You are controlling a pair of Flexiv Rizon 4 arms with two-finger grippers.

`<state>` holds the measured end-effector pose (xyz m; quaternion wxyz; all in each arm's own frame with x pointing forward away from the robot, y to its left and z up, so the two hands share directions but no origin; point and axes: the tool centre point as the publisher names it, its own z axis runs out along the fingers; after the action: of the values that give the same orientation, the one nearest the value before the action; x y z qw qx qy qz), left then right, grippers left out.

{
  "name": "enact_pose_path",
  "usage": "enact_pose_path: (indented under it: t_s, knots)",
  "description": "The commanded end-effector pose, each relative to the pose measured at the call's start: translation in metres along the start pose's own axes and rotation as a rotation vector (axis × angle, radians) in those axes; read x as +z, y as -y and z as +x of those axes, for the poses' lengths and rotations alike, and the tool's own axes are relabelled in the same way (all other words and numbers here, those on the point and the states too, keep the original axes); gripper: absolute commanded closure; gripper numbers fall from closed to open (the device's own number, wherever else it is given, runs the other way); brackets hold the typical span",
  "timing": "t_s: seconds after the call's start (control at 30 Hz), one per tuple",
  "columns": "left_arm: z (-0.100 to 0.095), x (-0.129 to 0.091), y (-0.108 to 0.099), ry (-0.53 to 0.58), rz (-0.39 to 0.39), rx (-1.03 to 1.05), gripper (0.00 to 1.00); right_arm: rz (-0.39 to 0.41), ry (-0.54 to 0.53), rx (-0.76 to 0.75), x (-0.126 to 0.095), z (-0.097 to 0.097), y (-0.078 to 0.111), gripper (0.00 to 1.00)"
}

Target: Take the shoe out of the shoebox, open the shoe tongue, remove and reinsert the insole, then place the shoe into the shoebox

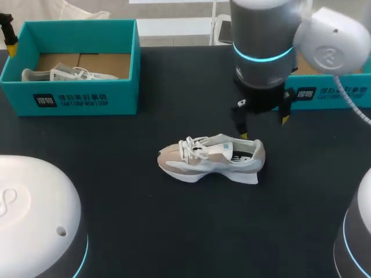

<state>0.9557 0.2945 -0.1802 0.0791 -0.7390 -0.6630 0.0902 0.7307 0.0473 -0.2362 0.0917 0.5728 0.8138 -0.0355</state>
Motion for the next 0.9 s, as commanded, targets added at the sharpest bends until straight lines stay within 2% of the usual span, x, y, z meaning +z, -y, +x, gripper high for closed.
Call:
enact_pose_path:
  t_s: [0.03, 0.3, 0.33, 0.37, 0.4, 0.43, 0.5, 0.53, 0.7, 0.8, 0.9]
  knots:
    - [0.000, 0.000, 0.000, -0.002, 0.000, 0.001, 0.00, 0.018, -0.034, -0.072, 0.001, -0.005, -0.003, 0.00]
    - [0.000, 0.000, 0.000, -0.002, 0.000, 0.001, 0.00, 0.018, -0.034, -0.072, 0.001, -0.005, -0.003, 0.00]
    - [0.000, 0.000, 0.000, -0.002, 0.000, 0.001, 0.00, -0.056, -0.116, -0.215, 0.007, -0.004, -0.005, 0.00]
    - [0.000, 0.000, 0.000, -0.002, 0.000, 0.001, 0.00, -0.111, -0.171, -0.261, 0.010, -0.004, -0.003, 0.00]
    - [0.000, 0.000, 0.000, -0.002, 0.000, 0.001, 0.00, -0.167, -0.201, -0.382, 0.011, -0.005, -0.004, 0.00]
    - [0.000, 0.000, 0.000, -0.002, 0.000, 0.001, 0.00, -0.179, -0.251, -0.453, 0.011, -0.005, -0.004, 0.00]
    - [0.000, 0.000, 0.000, -0.002, 0.000, 0.001, 0.00, -0.198, -0.252, -0.577, 0.009, -0.007, -0.005, 0.00]
    - [0.000, 0.000, 0.000, -0.002, 0.000, 0.001, 0.00, -0.223, -0.294, -0.658, 0.007, -0.007, -0.007, 0.00]
    - [0.000, 0.000, 0.000, -0.002, 0.000, 0.001, 0.00, -0.279, -0.347, -0.964, -0.006, -0.003, -0.013, 0.00]
    - [0.000, 0.000, 0.000, -0.002, 0.000, 0.001, 0.00, -0.273, -0.347, -1.101, -0.012, 0.001, -0.014, 0.00]
    - [0.000, 0.000, 0.000, -0.002, 0.000, 0.001, 0.00, -0.265, -0.317, -1.232, -0.014, 0.008, -0.007, 0.00]
